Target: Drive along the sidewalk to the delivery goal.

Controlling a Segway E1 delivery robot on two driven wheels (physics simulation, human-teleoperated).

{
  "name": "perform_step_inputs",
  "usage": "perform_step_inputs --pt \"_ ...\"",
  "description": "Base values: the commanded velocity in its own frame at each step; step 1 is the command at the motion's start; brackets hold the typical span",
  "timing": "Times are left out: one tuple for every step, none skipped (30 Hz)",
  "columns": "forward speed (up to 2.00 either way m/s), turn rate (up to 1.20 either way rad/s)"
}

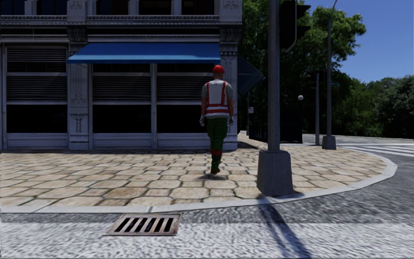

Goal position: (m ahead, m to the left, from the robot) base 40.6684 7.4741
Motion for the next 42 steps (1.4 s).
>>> perform_step_inputs --pt "2.0 0.0" --pt "2.0 0.0" --pt "2.0 0.0" --pt "2.0 0.0" --pt "2.0 0.0" --pt "2.0 0.0" --pt "2.0 0.0" --pt "2.0 0.0" --pt "2.0 0.0" --pt "2.0 0.0" --pt "2.0 0.0" --pt "2.0 0.0" --pt "2.0 0.0" --pt "1.96 0.0" --pt "1.96 0.0" --pt "1.85 0.0" --pt "1.72 0.0" --pt "1.62 0.0" --pt "1.5 0.0" --pt "1.5 0.0" --pt "1.38 0.0" --pt "1.32 0.0" --pt "1.32 0.0" --pt "1.32 0.0" --pt "1.31 0.0" --pt "1.31 0.0" --pt "1.31 0.0" --pt "1.31 0.0" --pt "1.31 0.0" --pt "1.31 0.0" --pt "1.31 0.0" --pt "1.31 0.0" --pt "1.31 0.0" --pt "1.31 0.0" --pt "1.31 0.0" --pt "1.31 0.0" --pt "1.31 0.0" --pt "1.31 0.0" --pt "1.31 0.0" --pt "1.31 0.0" --pt "1.31 0.0" --pt "1.31 0.0"
